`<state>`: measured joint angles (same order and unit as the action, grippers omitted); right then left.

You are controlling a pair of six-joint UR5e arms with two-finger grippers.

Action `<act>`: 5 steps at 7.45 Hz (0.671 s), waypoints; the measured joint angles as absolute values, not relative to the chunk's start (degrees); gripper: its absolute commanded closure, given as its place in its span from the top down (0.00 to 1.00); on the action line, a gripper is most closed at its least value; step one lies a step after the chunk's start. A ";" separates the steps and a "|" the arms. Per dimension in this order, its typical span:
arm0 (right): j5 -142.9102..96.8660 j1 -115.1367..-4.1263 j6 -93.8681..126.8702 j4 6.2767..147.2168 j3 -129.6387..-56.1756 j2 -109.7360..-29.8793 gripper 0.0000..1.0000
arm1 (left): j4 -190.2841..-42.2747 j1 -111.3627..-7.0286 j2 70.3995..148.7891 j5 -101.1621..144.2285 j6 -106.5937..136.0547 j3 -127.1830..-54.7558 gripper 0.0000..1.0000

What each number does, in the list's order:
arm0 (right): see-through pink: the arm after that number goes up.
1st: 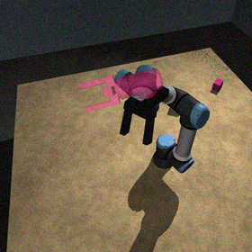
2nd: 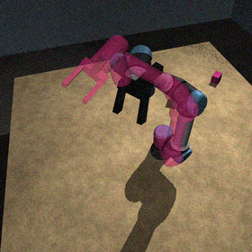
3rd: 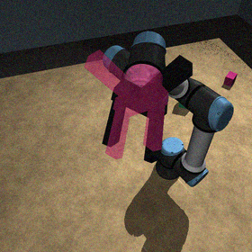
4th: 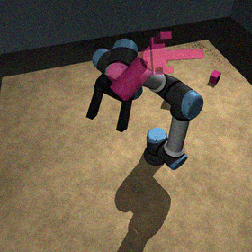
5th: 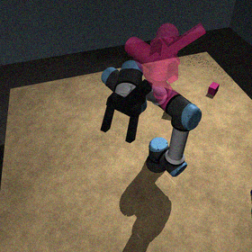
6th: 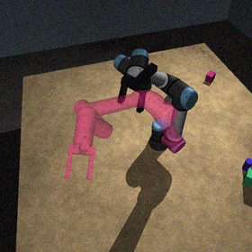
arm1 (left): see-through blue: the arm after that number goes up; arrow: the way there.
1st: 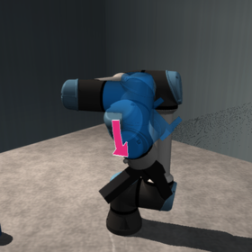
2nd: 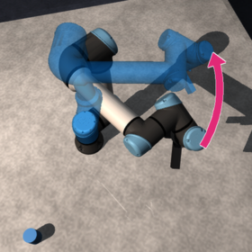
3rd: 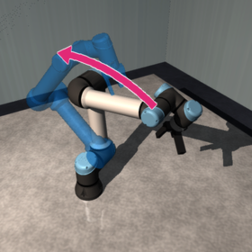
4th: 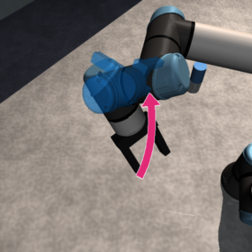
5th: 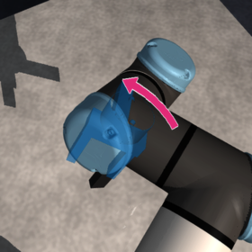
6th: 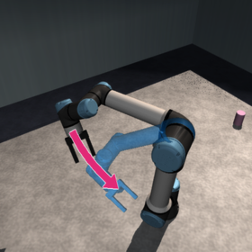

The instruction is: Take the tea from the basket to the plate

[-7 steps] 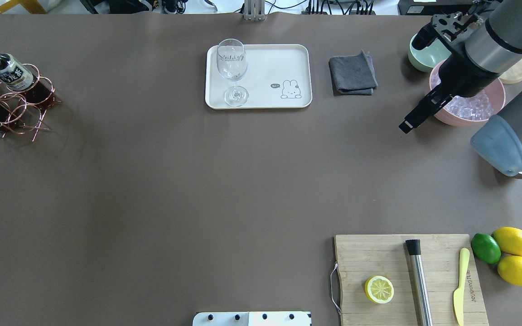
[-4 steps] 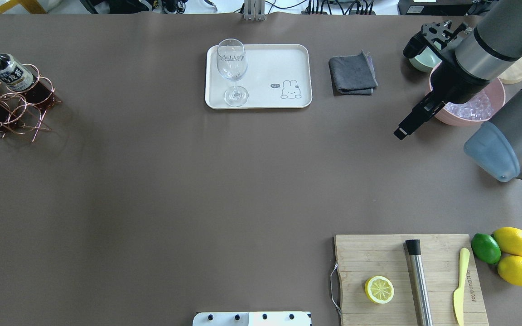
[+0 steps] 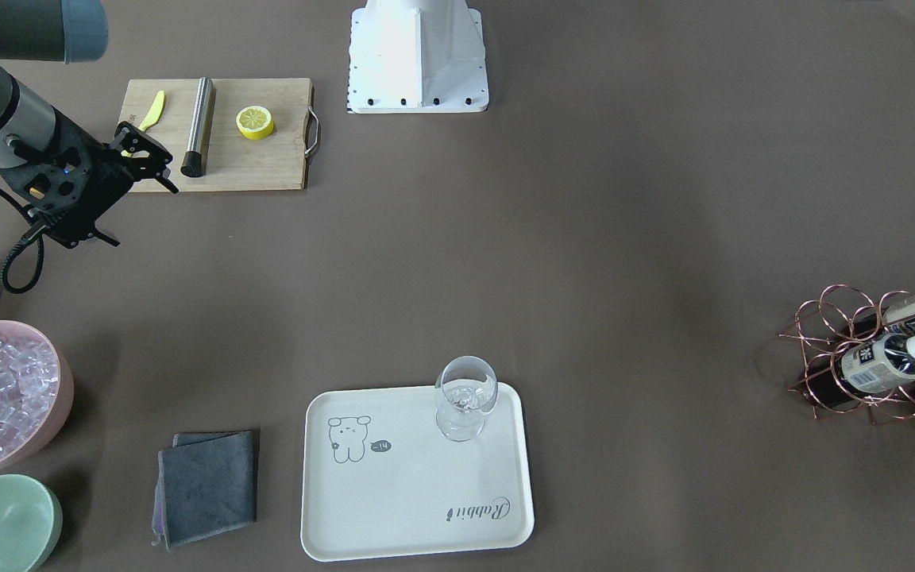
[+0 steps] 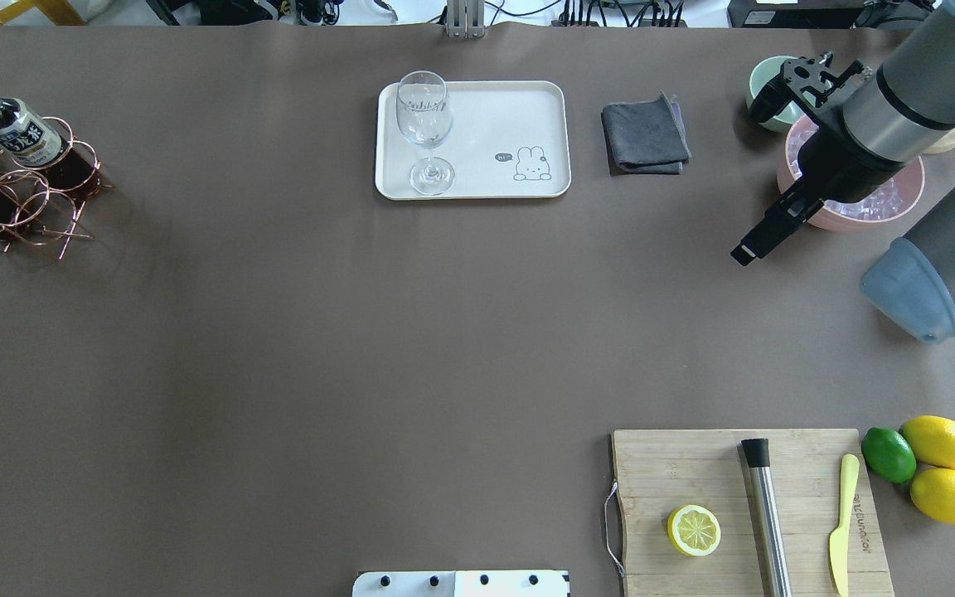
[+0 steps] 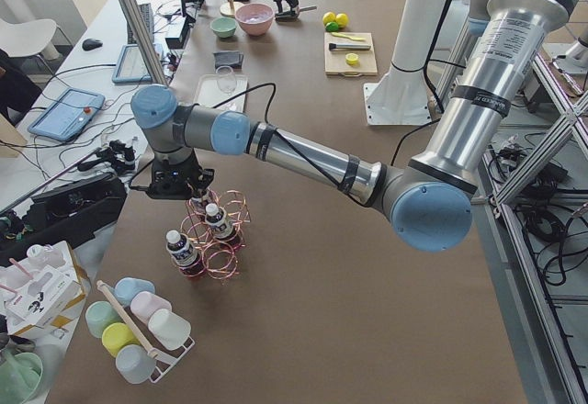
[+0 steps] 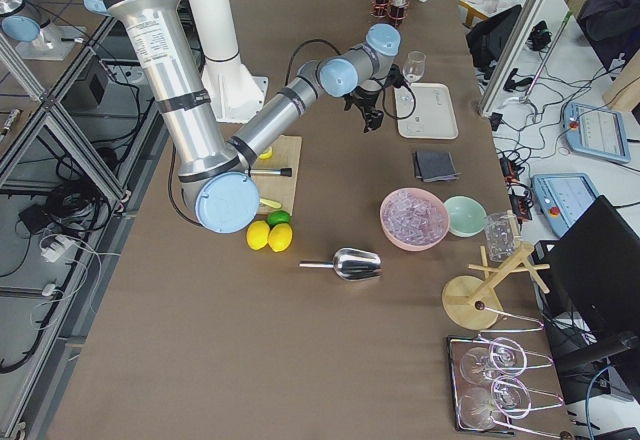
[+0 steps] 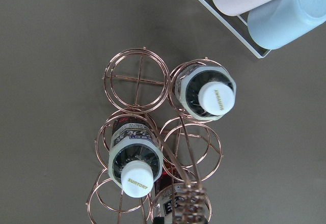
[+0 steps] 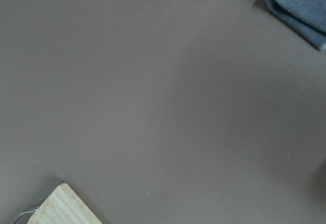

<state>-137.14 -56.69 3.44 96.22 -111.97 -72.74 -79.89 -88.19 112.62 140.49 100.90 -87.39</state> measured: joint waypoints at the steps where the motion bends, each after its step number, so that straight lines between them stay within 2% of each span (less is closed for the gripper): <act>1: -137.11 -56.69 3.43 95.36 -111.96 -73.21 1.00 | -74.14 -88.96 114.53 141.30 100.91 -90.30 0.00; 3: -137.04 -56.69 3.46 94.90 -111.90 -73.49 1.00 | -60.36 -89.42 117.89 141.52 102.76 -100.46 0.00; 5: -137.03 -56.69 3.44 94.84 -111.89 -73.53 1.00 | -55.79 -86.80 119.32 141.91 113.32 -109.39 0.00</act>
<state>-137.03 -56.69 3.44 94.84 -111.89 -73.53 -55.79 -86.80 119.32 141.91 113.32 -109.39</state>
